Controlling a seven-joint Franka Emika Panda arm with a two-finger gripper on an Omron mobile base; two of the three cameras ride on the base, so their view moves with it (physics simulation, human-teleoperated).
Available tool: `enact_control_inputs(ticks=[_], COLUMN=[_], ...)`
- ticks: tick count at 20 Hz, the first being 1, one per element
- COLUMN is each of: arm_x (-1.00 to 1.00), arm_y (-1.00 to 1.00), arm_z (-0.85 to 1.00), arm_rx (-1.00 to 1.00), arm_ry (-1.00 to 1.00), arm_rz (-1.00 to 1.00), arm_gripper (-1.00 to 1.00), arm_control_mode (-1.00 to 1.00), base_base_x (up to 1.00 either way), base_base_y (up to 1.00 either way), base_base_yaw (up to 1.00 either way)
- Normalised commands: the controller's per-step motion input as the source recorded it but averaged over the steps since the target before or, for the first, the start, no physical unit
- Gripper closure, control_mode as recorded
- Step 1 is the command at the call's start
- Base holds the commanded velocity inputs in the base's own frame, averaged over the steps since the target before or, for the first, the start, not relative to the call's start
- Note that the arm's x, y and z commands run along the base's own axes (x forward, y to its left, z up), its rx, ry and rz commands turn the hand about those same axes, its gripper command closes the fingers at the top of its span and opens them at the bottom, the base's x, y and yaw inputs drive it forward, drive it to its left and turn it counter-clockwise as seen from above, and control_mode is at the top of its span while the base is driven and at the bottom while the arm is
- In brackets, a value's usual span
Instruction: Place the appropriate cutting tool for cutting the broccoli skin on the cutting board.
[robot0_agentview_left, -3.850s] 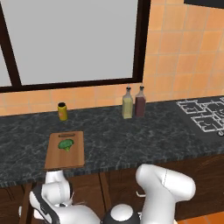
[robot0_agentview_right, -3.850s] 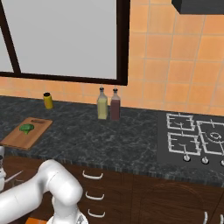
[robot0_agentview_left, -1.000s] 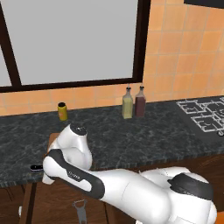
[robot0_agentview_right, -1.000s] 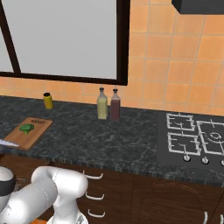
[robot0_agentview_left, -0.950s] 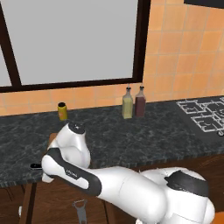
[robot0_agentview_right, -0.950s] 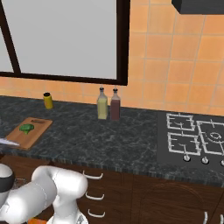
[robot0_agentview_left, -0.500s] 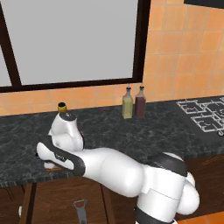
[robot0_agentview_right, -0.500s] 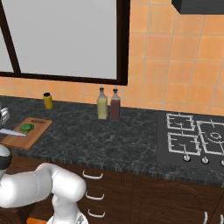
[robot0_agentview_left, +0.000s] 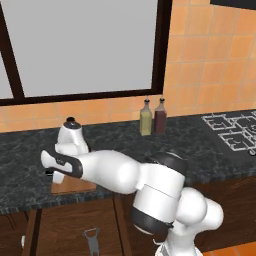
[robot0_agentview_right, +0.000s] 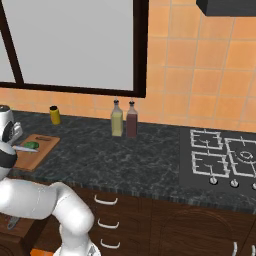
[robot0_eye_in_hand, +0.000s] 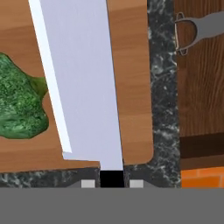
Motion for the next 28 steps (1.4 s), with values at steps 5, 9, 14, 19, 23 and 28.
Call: enact_control_inputs(ticks=[5,9,14,19,23,28], arm_x=[0.13,0.0,0.0,0.0,-0.3,-0.98], arm_y=[0.0,0.0,0.0,0.0,-0.09,-0.47], arm_z=[-0.39,-0.33,-0.38,-0.33,0.16,0.99], arm_rx=[-0.05,0.0,0.0,0.0,0.0,0.0], arm_ry=[0.06,0.02,0.03,0.02,0.0,-0.02], arm_rz=[0.0,0.0,0.0,0.0,-0.03,-0.02], arm_gripper=[1.0,1.0,1.0,-1.0,-1.0,-1.0], arm_control_mode=[-1.0,-1.0,-1.0,-1.0,-1.0,-1.0], base_base_x=[0.0,0.0,0.0,0.0,0.0,0.0], base_base_y=[0.0,0.0,0.0,0.0,0.0,0.0], base_base_yaw=[0.0,0.0,0.0,0.0,0.0,0.0])
